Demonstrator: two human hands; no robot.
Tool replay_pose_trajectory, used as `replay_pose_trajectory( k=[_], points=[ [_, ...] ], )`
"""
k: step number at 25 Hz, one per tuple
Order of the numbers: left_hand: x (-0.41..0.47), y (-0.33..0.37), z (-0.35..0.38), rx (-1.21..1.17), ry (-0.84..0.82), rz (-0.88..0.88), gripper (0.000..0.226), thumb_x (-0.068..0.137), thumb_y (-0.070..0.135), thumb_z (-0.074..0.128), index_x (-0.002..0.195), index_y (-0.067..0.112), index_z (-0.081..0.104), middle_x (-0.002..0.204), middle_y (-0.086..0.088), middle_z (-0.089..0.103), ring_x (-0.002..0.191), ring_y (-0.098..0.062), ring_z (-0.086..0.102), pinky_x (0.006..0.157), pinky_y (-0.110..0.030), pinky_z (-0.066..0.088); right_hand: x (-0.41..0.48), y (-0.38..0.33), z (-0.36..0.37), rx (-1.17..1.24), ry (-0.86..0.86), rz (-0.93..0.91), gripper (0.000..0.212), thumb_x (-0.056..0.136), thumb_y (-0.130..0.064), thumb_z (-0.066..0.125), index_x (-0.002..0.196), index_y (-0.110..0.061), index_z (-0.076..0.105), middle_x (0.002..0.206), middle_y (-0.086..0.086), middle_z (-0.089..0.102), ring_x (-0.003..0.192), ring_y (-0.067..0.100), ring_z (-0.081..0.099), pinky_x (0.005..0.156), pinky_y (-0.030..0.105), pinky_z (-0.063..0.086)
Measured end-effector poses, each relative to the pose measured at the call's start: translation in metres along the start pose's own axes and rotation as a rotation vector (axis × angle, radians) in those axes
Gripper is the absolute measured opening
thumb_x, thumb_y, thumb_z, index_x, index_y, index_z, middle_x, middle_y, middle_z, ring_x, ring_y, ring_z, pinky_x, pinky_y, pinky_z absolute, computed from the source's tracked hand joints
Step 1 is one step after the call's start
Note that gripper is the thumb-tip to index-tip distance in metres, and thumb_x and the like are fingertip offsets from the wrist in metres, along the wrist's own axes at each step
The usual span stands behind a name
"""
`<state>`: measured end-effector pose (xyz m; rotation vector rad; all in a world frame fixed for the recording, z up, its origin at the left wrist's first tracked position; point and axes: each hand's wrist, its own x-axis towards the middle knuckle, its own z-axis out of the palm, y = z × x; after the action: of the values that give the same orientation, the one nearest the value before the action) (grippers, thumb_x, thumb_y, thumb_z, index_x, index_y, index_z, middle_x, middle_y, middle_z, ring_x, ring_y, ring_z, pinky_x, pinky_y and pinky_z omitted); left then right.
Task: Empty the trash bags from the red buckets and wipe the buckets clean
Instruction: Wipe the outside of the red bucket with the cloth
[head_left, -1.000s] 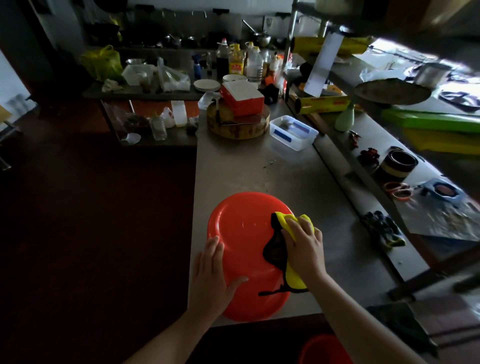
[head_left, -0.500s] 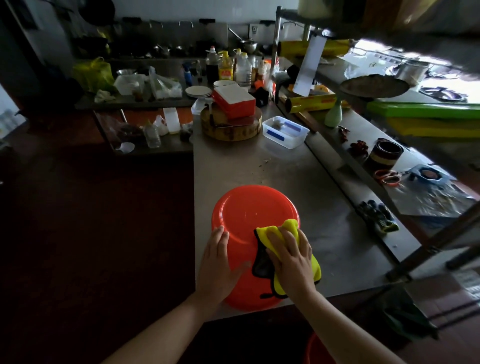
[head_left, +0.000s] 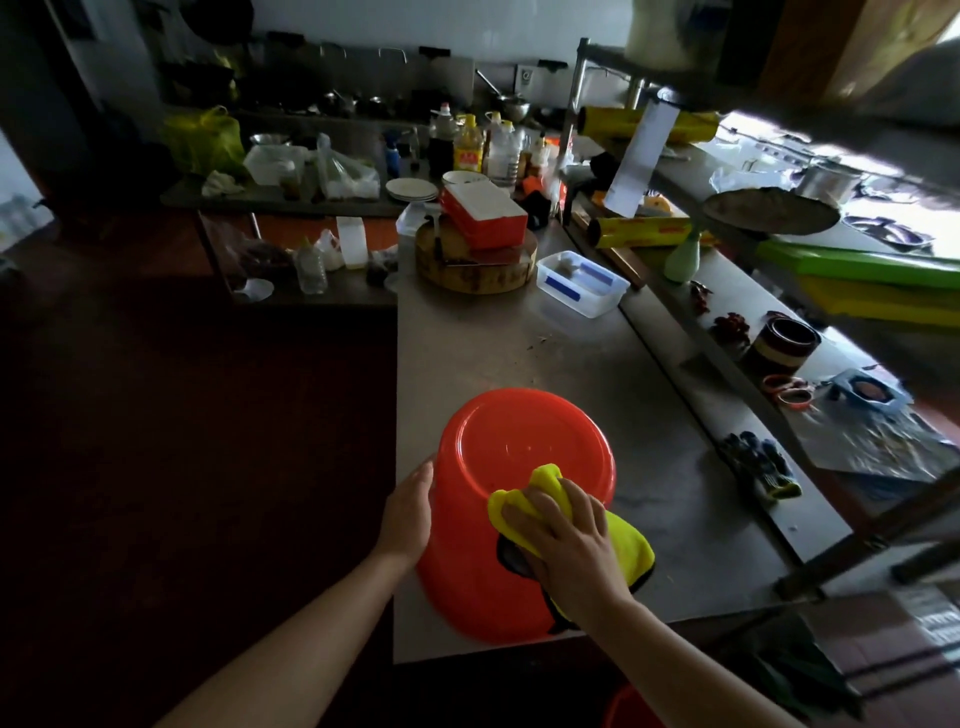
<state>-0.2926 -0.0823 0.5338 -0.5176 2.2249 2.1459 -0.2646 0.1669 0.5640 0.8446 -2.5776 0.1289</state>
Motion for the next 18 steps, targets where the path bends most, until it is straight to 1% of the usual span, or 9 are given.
replay_pose_trajectory(
  k=[2,4,5,8,10,12,14,15,18],
  points=[
    [-0.008,0.013,0.001,-0.095,-0.013,0.000,0.043,0.104,0.047,0.032,0.117,0.033,0.071,0.117,0.010,0.072,0.113,-0.007,0.066,0.101,-0.034,0.046,0.018,-0.006,-0.006,-0.006,-0.041,-0.032,0.045,0.092,-0.050,0.056,0.136,-0.042,0.057,0.143,-0.011,0.050,0.132,0.038,0.043,0.102,0.051,0.047],
    [-0.014,0.021,0.005,-0.177,-0.029,-0.026,0.042,0.110,0.033,0.027,0.114,0.030,0.069,0.111,0.010,0.074,0.107,-0.005,0.068,0.092,-0.024,0.049,0.036,-0.014,-0.010,-0.002,-0.099,-0.043,0.048,0.087,-0.049,0.069,0.133,-0.043,0.059,0.140,-0.012,0.051,0.129,0.036,0.046,0.099,0.048,0.050],
    [-0.016,0.024,0.006,-0.214,-0.035,-0.043,0.041,0.110,0.031,0.026,0.113,0.030,0.067,0.110,0.010,0.074,0.106,-0.004,0.068,0.090,-0.021,0.049,0.046,-0.018,-0.011,-0.009,-0.125,-0.043,0.049,0.085,-0.050,0.072,0.132,-0.043,0.060,0.139,-0.012,0.052,0.128,0.035,0.047,0.097,0.047,0.051],
    [-0.014,0.025,0.004,-0.313,-0.025,-0.107,0.040,0.110,0.034,0.024,0.118,0.028,0.063,0.108,0.014,0.071,0.102,-0.002,0.066,0.088,-0.024,0.049,0.076,-0.028,-0.008,-0.033,-0.195,-0.036,0.044,0.087,-0.052,0.067,0.130,-0.042,0.061,0.135,-0.010,0.054,0.125,0.036,0.049,0.093,0.047,0.054],
    [-0.014,0.025,0.003,-0.364,-0.071,-0.132,0.044,0.110,0.034,0.022,0.121,0.025,0.063,0.118,0.001,0.072,0.103,-0.005,0.068,0.085,-0.023,0.051,0.093,-0.033,-0.004,-0.049,-0.234,-0.031,0.043,0.087,-0.050,0.069,0.127,-0.040,0.062,0.134,-0.008,0.055,0.125,0.038,0.049,0.091,0.049,0.054],
    [-0.017,0.030,0.002,-0.378,-0.106,-0.108,0.047,0.111,0.029,0.021,0.126,0.018,0.063,0.122,-0.006,0.071,0.110,-0.011,0.068,0.085,-0.021,0.053,0.106,-0.040,-0.003,-0.100,-0.292,-0.034,0.047,0.080,-0.046,0.078,0.124,-0.038,0.063,0.133,-0.005,0.054,0.123,0.039,0.047,0.087,0.050,0.053],
    [-0.018,0.031,0.003,-0.379,-0.112,-0.070,0.045,0.111,0.021,0.024,0.127,0.010,0.064,0.118,-0.008,0.072,0.113,-0.017,0.066,0.088,-0.021,0.054,0.119,-0.046,0.001,-0.152,-0.339,-0.044,0.049,0.076,-0.039,0.081,0.122,-0.034,0.064,0.133,-0.001,0.054,0.123,0.041,0.044,0.086,0.051,0.052],
    [-0.017,0.031,0.004,-0.394,-0.092,-0.068,0.044,0.111,0.018,0.025,0.126,0.008,0.065,0.118,-0.008,0.072,0.116,-0.019,0.065,0.095,-0.024,0.052,0.126,-0.048,0.002,-0.169,-0.356,-0.043,0.048,0.077,-0.037,0.080,0.122,-0.032,0.065,0.134,0.000,0.053,0.124,0.042,0.042,0.087,0.052,0.051],
    [-0.014,0.023,0.004,-0.429,-0.047,-0.087,0.045,0.111,0.021,0.026,0.127,0.006,0.064,0.128,-0.010,0.067,0.127,-0.022,0.057,0.116,-0.039,0.037,0.154,-0.048,0.005,-0.177,-0.372,-0.013,0.035,0.090,-0.033,0.064,0.125,-0.029,0.062,0.140,0.003,0.047,0.126,0.042,0.036,0.092,0.051,0.045]
  ],
)
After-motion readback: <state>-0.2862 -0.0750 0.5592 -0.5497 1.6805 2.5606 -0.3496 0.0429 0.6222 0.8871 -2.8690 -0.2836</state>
